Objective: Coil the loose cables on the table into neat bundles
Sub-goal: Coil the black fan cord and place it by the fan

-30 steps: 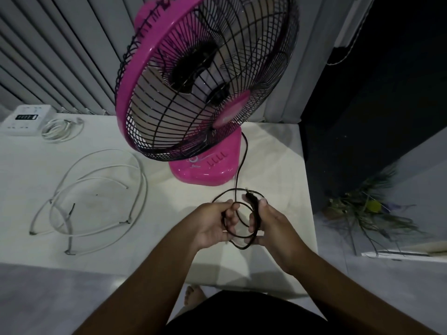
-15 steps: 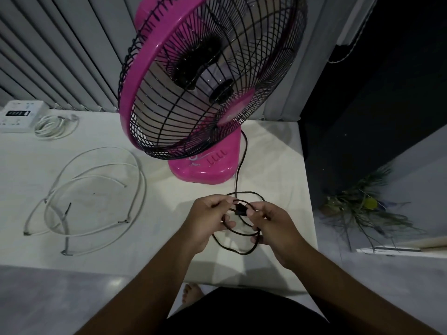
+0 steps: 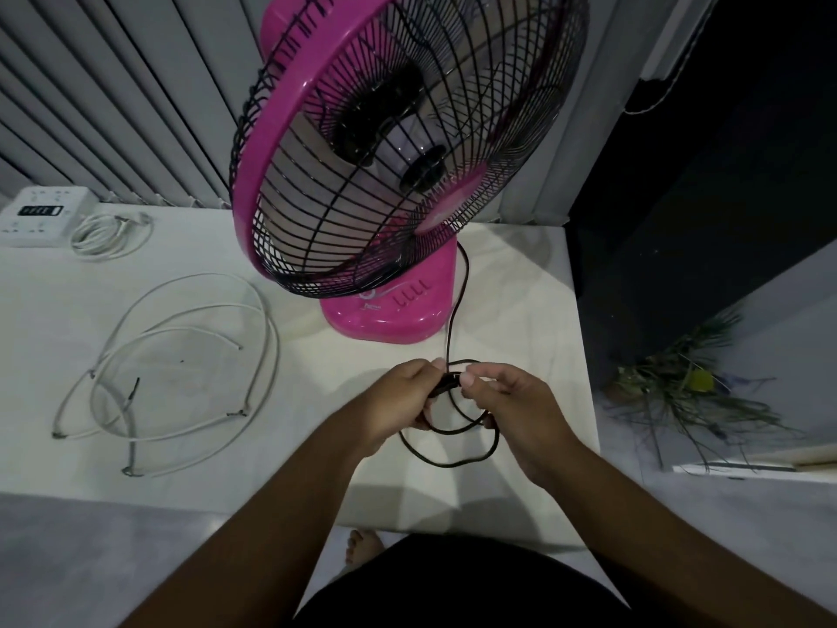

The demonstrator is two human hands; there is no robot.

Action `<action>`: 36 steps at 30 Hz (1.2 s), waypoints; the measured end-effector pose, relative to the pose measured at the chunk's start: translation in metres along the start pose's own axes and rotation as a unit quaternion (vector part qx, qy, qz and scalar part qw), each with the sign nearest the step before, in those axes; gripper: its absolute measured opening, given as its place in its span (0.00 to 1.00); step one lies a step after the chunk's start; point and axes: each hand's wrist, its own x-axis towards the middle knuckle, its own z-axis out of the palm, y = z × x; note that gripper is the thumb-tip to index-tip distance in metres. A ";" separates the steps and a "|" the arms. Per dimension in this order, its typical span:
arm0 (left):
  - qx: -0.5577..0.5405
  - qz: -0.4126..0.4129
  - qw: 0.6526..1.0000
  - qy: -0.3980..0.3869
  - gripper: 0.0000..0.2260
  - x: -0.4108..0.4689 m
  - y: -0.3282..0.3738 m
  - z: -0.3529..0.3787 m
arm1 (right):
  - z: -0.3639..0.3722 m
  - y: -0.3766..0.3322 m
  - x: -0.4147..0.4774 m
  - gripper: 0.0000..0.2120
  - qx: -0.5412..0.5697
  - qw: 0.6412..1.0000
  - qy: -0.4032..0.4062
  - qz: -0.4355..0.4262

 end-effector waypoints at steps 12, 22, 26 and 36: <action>0.000 0.016 0.999 0.045 0.09 -0.005 -0.016 -0.005 | -0.001 0.008 0.009 0.10 0.032 0.998 -0.004 0.051; -0.102 0.012 0.995 0.010 0.18 0.000 -0.005 0.010 | 0.002 0.009 0.007 0.09 0.072 0.996 -0.037 0.037; -0.181 0.014 0.983 0.012 0.16 -0.002 -0.011 0.008 | -0.001 0.021 0.005 0.18 -0.021 0.992 -0.052 0.113; -0.140 -0.016 0.990 0.002 0.13 -0.020 -0.025 0.019 | 0.004 0.013 0.008 0.11 0.220 0.971 -0.014 0.090</action>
